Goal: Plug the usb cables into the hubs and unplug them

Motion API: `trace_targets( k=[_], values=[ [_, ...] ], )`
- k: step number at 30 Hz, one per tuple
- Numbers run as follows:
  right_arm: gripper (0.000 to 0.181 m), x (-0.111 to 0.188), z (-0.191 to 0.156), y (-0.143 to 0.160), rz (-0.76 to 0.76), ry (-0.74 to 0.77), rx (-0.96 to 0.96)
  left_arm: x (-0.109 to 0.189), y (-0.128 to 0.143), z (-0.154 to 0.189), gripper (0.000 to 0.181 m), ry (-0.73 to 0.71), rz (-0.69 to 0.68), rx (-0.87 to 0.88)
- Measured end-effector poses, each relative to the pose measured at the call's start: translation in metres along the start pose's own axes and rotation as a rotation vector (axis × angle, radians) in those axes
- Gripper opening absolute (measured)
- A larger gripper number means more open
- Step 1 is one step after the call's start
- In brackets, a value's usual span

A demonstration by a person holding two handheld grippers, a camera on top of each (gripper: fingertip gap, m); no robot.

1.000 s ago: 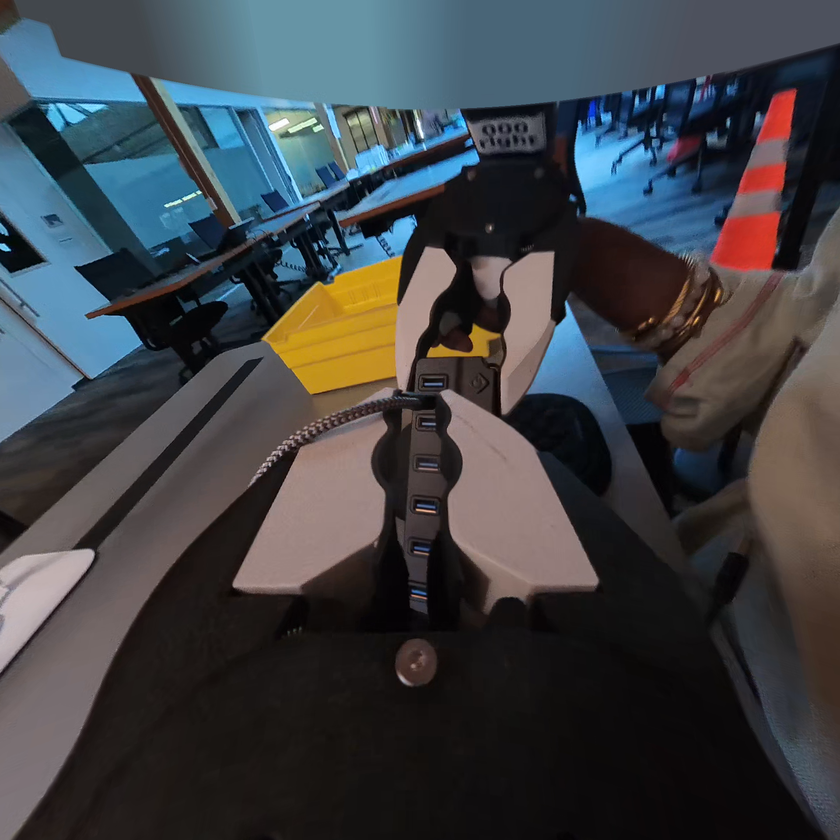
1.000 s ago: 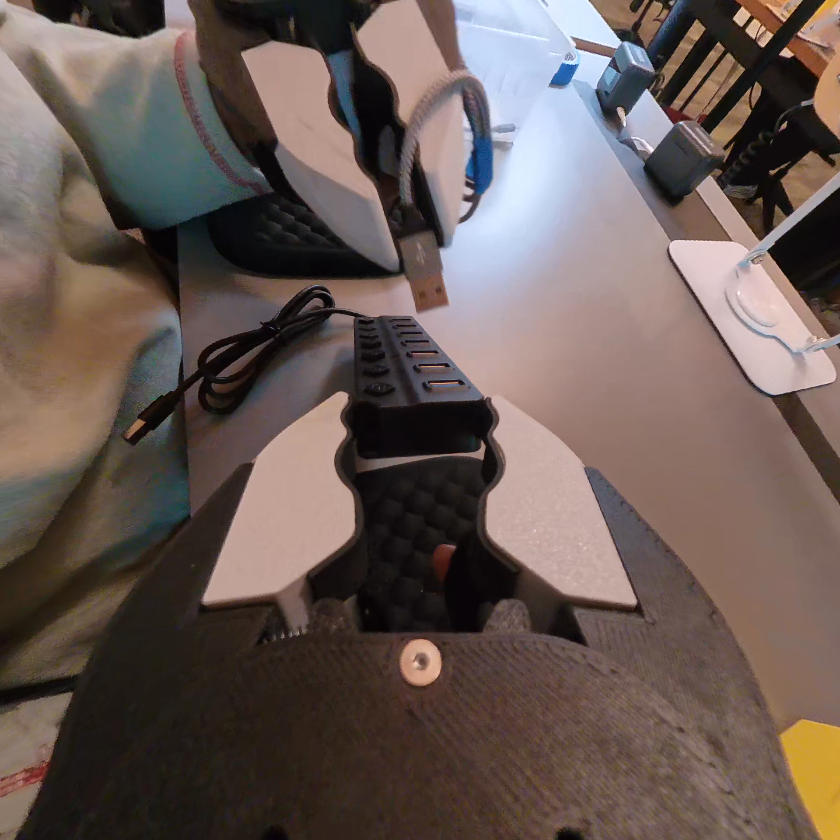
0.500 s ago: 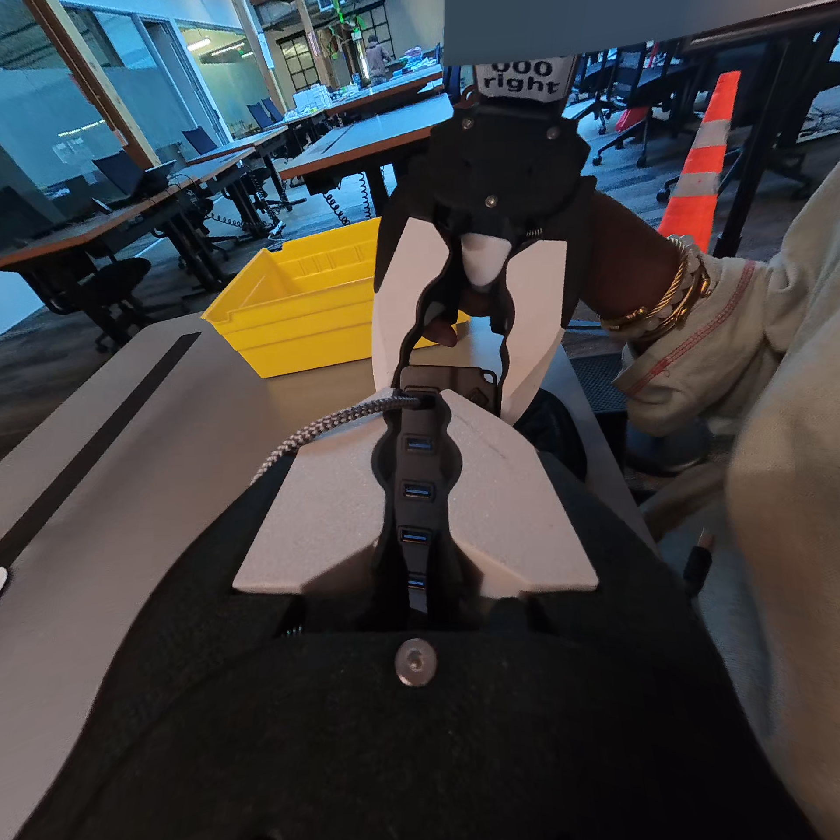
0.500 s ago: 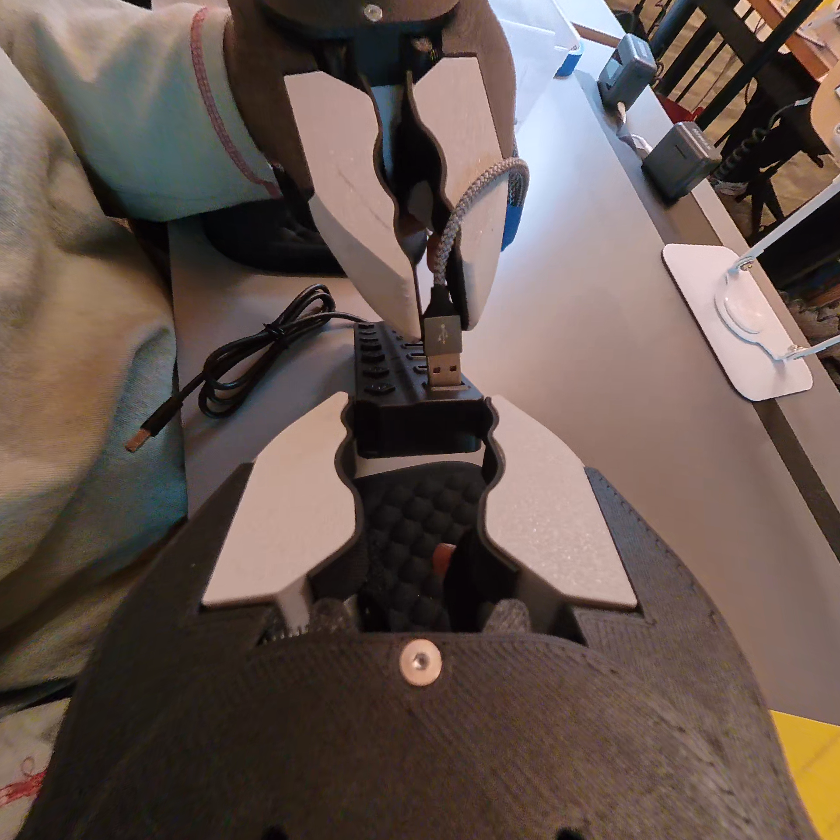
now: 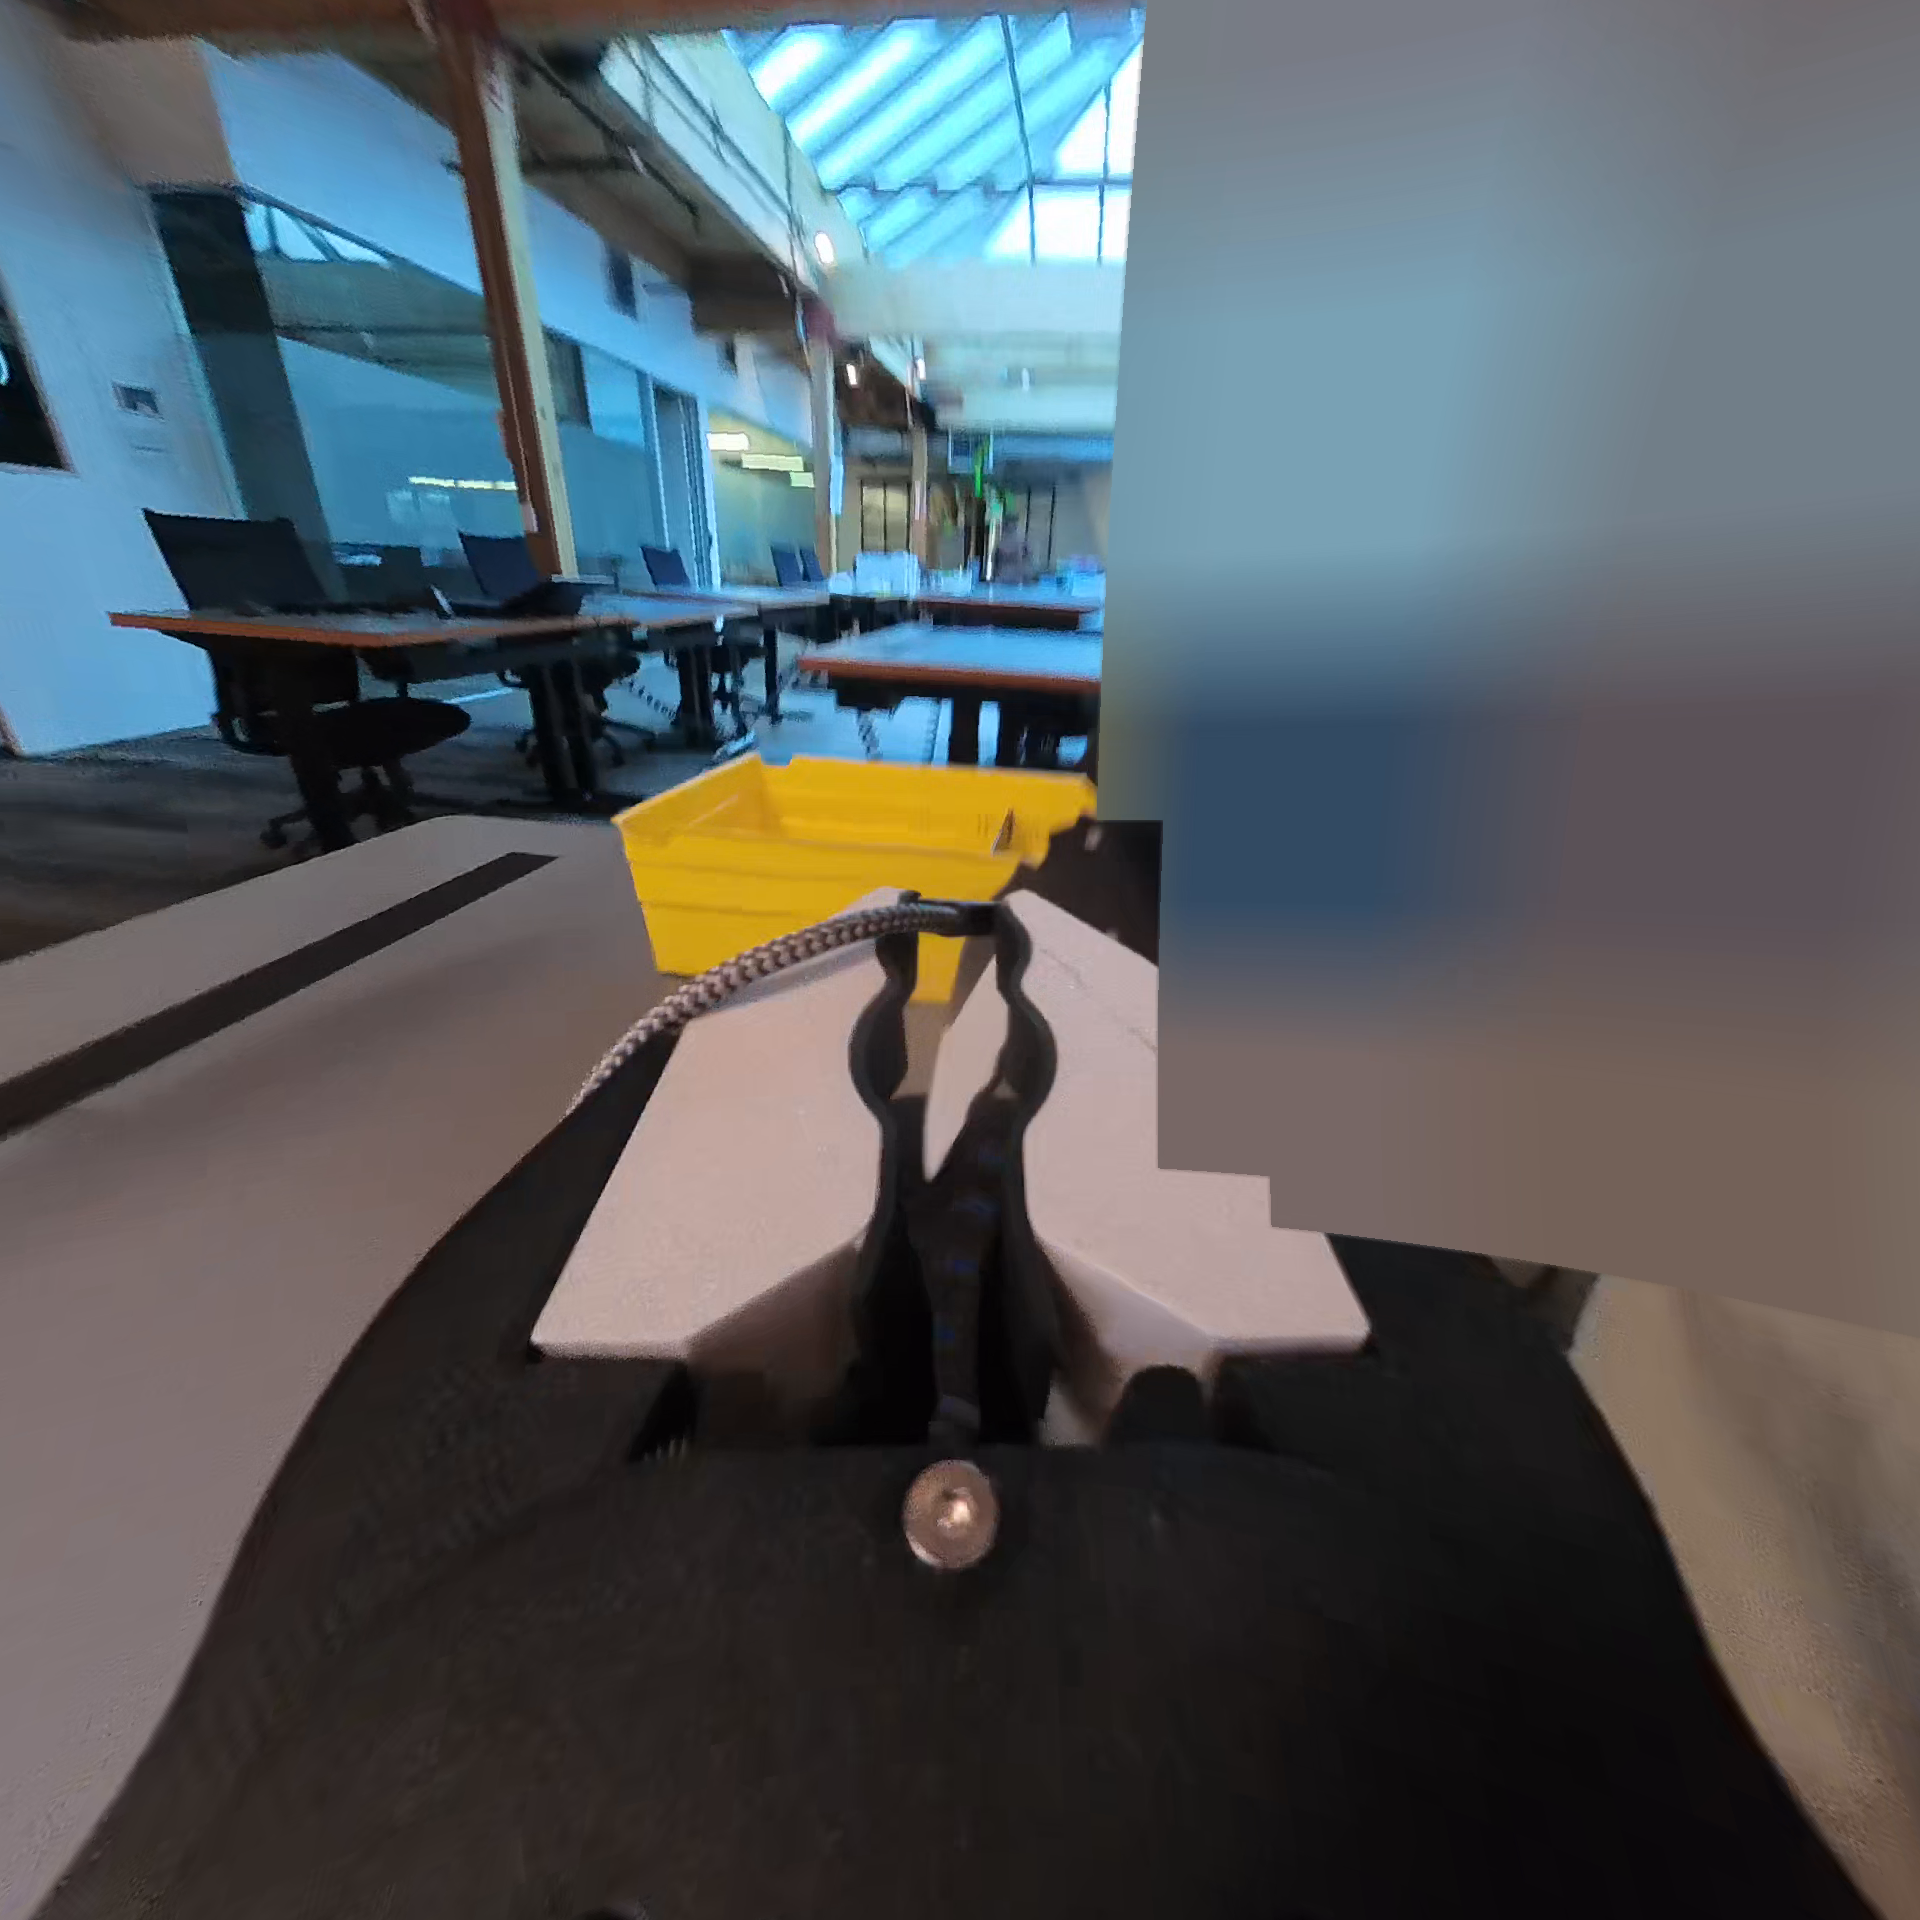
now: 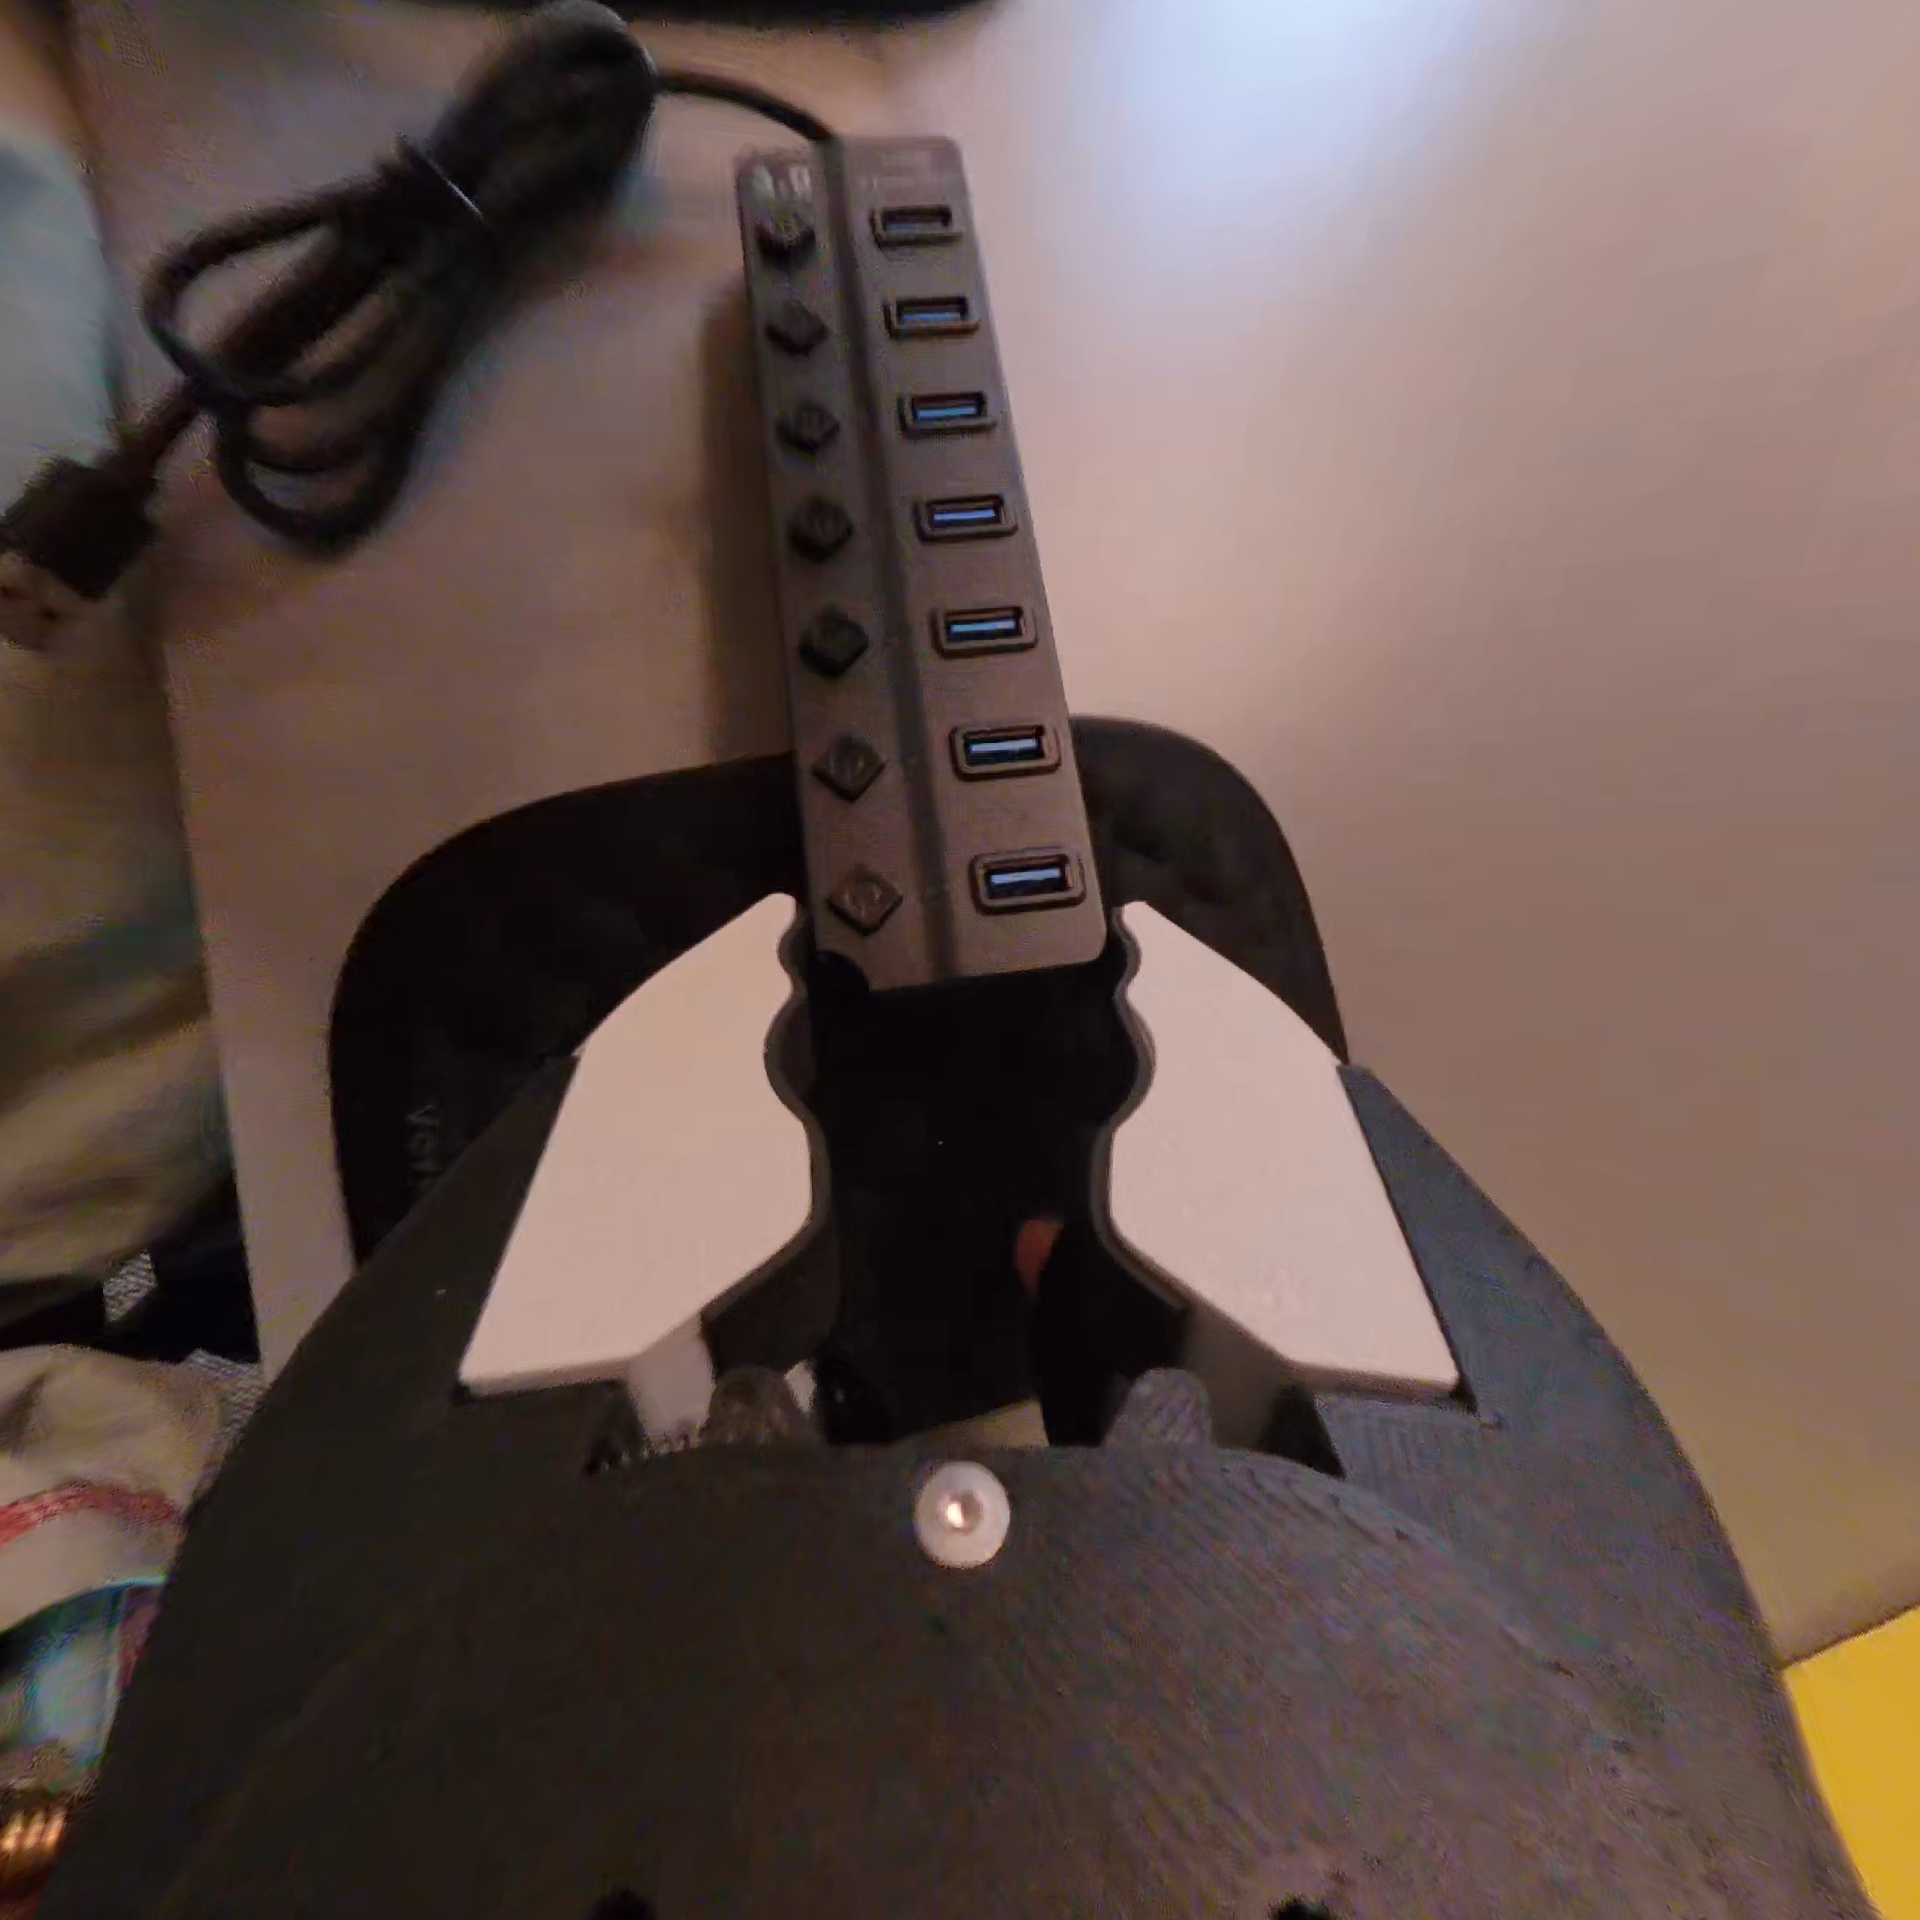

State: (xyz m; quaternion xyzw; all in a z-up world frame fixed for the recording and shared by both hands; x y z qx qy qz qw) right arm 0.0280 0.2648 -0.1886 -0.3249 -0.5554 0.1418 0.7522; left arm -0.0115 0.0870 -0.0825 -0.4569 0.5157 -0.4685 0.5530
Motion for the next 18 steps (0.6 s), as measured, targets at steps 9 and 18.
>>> trace_targets(
  k=[9, 18],
  values=[
    [0.040, 0.061, -0.012, -0.110, 0.656, 0.634, 0.592, 0.014, 0.001, 0.005, 0.014, 0.174, 0.291, 0.540],
    [0.006, 0.042, -0.022, -0.152, 0.599, 0.577, 0.741, 0.018, 0.007, 0.012, 0.015, 0.220, 0.298, 0.587]
  ],
)
Point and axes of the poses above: each gripper's, where its closed fingertips meet, x back along the fingers, y out of its underside, z = x × y across the jaws, the point moved 6 cm from there along x, back along the fingers
